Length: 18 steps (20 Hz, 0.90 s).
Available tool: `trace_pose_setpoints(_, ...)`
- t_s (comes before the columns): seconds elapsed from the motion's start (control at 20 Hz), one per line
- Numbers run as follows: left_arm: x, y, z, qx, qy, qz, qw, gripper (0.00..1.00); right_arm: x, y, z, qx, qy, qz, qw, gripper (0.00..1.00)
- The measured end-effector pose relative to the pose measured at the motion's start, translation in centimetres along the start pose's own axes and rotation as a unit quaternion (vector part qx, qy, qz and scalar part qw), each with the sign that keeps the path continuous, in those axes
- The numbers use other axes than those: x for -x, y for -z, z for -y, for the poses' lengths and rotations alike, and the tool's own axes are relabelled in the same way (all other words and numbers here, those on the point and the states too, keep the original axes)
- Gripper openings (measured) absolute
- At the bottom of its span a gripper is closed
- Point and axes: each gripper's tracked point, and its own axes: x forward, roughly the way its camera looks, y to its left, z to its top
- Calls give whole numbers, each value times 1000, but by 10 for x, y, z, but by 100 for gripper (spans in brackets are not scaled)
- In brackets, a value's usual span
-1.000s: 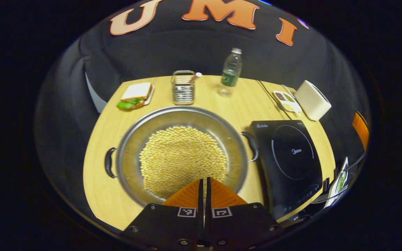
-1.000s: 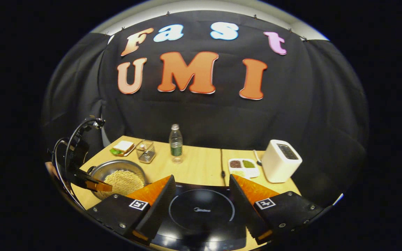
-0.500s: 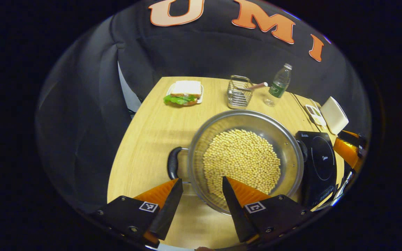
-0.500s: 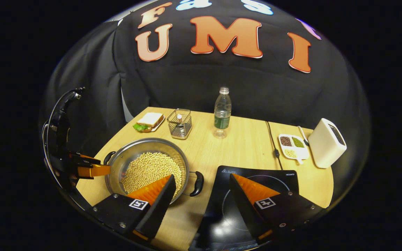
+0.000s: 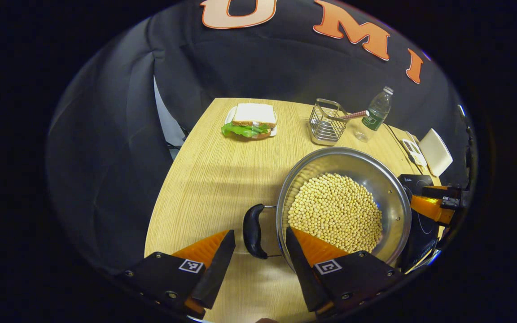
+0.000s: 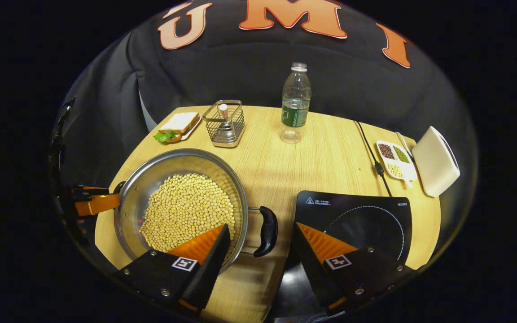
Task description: First push the handle of the pot to place it horizontally, then grasp the pot with both hands and set it on the induction cooktop.
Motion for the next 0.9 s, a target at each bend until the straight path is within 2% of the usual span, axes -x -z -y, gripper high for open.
trace_pose_setpoints(0.35, -26, 3, 4, 3, 21, -4, 1000, 75, -31, 16, -7, -14, 8, -48, 999, 72)
trace_pose_setpoints(0.5, -34, 8, 10, 14, 41, -12, 999, 75, -38, 20, -7, -20, 11, -59, 998, 69)
trace_pose_setpoints(0.7, -42, 13, 12, 23, 47, -16, 998, 75, -46, 25, -8, -34, 10, -72, 997, 69)
trace_pose_setpoints(0.75, -44, 16, 10, 25, 46, -21, 998, 75, -48, 25, -8, -35, 10, -73, 997, 65)
trace_pose_setpoints(0.8, -48, 18, 9, 28, 43, -23, 998, 75, -49, 26, -8, -36, 9, -74, 997, 69)
trace_pose_setpoints(0.85, -51, 19, 8, 29, 41, -23, 998, 76, -50, 26, -9, -39, 7, -75, 996, 65)
trace_pose_setpoints(0.9, -53, 20, 7, 27, 38, -21, 999, 76, -52, 28, -9, -44, 5, -78, 996, 69)
